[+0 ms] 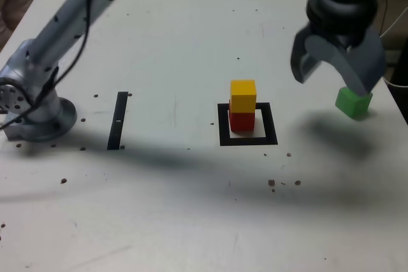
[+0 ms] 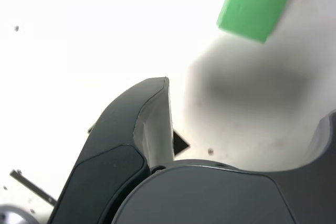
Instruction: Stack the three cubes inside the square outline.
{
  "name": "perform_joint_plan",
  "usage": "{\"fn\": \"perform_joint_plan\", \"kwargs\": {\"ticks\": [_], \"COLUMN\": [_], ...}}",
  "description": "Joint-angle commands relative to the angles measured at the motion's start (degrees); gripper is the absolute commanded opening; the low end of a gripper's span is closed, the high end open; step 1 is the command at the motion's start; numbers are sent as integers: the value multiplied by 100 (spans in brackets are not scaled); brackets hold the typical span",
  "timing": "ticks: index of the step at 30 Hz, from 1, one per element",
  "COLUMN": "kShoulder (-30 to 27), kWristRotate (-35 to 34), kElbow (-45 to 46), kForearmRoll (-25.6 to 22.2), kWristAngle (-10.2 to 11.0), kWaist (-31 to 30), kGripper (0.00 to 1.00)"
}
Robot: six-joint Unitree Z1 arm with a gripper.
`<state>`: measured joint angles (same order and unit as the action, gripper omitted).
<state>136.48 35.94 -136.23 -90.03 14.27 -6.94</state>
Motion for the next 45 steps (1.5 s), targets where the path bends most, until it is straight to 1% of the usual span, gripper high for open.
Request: {"fn": "perform_joint_plan", "kwargs": {"ticks": [1, 6, 9, 11, 15, 21, 29, 34, 41, 45], "kShoulder": [90, 351, 529, 656, 838, 860, 854, 855, 863, 863], "kWristRotate": [116, 385, 447, 457, 458, 469, 518, 515, 506, 537], "kElbow": [-134, -281, -295, -291, -279, -290, -337, -312, -279, -277], "kForearmRoll": [-62, -17, 79, 165, 389, 688, 839, 930, 966, 1003], "kWristAngle": [76, 270, 425, 492, 516, 527, 646, 647, 628, 585], "kWaist": [25, 43, 50, 58, 70, 70, 137, 140, 142, 141], "kGripper": [96, 95, 94, 94, 93, 89, 73, 61, 53, 41]}}
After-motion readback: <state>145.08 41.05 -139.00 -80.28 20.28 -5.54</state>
